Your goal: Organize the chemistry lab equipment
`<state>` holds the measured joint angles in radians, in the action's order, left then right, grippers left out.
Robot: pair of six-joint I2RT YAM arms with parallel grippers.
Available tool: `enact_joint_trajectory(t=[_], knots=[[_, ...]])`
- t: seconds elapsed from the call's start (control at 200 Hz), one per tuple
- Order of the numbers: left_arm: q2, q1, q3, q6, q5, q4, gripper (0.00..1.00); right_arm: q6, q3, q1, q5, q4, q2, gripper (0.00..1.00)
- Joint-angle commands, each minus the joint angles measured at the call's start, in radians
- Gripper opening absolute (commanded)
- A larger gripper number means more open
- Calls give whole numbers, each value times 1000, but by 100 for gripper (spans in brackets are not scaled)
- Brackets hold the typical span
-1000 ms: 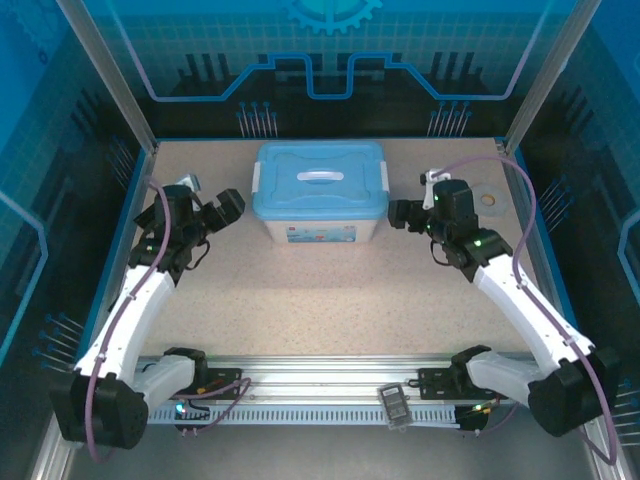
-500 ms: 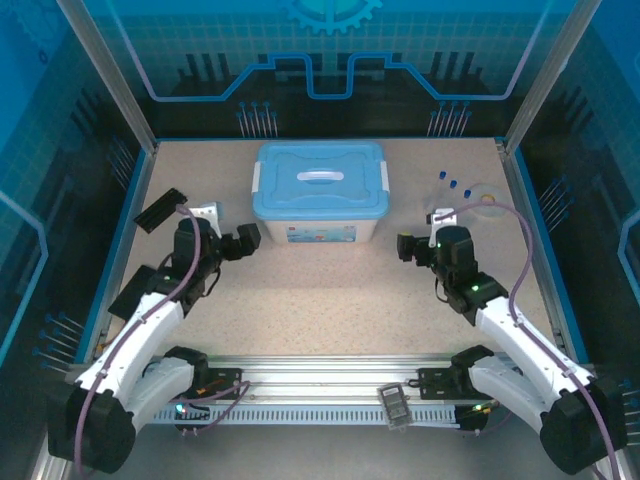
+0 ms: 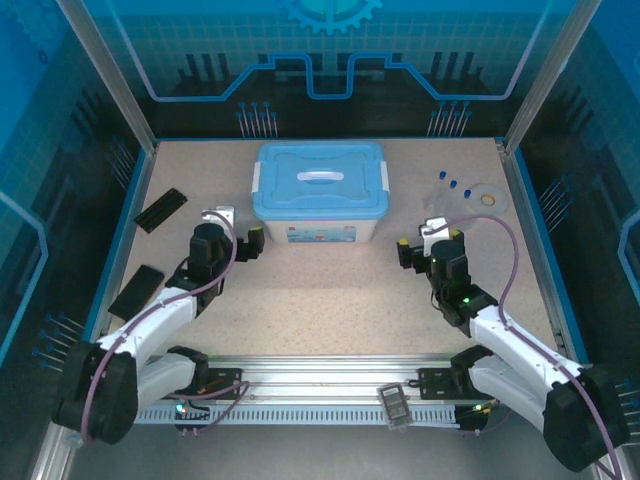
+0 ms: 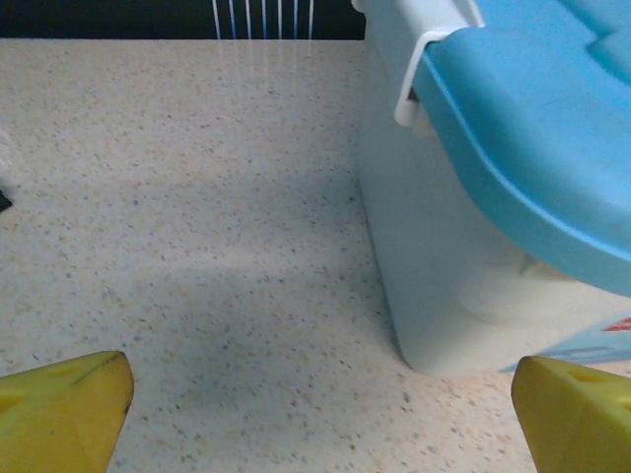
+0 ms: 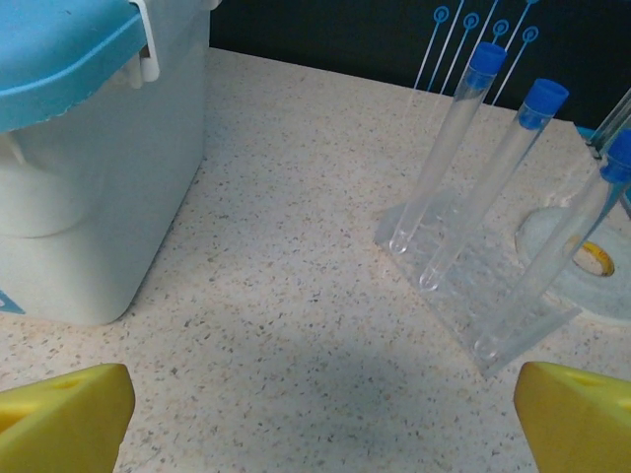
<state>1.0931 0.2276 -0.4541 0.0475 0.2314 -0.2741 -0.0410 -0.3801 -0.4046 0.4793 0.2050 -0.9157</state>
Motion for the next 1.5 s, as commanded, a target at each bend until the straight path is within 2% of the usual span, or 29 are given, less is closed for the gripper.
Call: enact_joint_trajectory(t=[0.0, 0.095, 0.145, 0.19, 0.28, 0.375, 0.435, 0.515, 0.605, 0.686, 0.891, 0.996, 1.101, 1.491], knots=[[48, -2, 23, -85, 62, -149, 99, 48, 17, 22, 32, 130, -36, 100], [121, -22, 41, -102, 53, -251, 99, 57, 34, 64, -27, 198, -83, 100], [179, -47, 66, -112, 5, -373, 99, 60, 38, 88, -76, 232, -116, 100], [221, -56, 53, -125, 10, -376, 99, 76, 46, 96, -94, 294, -159, 100], [302, -93, 64, -127, 5, -483, 99, 103, 45, 102, -111, 403, -257, 100], [308, -116, 47, -122, -27, -467, 99, 113, 50, 122, -146, 502, -336, 100], [341, -137, 55, -109, -43, -512, 99, 101, 60, 151, -189, 577, -381, 100], [416, -177, 78, -69, -39, -639, 99, 105, 36, 174, -209, 558, -407, 100], [436, -243, 57, -17, -160, -600, 99, 127, 39, 193, -240, 602, -426, 100], [445, -248, 51, -36, -219, -595, 99, 140, 60, 205, -255, 661, -437, 100], [447, -247, 51, -42, -232, -598, 99, 79, 124, 293, -323, 1000, -646, 100], [447, -247, 54, -41, -233, -602, 100, 71, 77, 319, -400, 862, -621, 99], [447, -247, 55, -42, -233, -603, 99, 52, -18, 336, -404, 682, -626, 100], [448, -248, 55, -44, -236, -604, 99, 53, -15, 334, -389, 696, -627, 100]])
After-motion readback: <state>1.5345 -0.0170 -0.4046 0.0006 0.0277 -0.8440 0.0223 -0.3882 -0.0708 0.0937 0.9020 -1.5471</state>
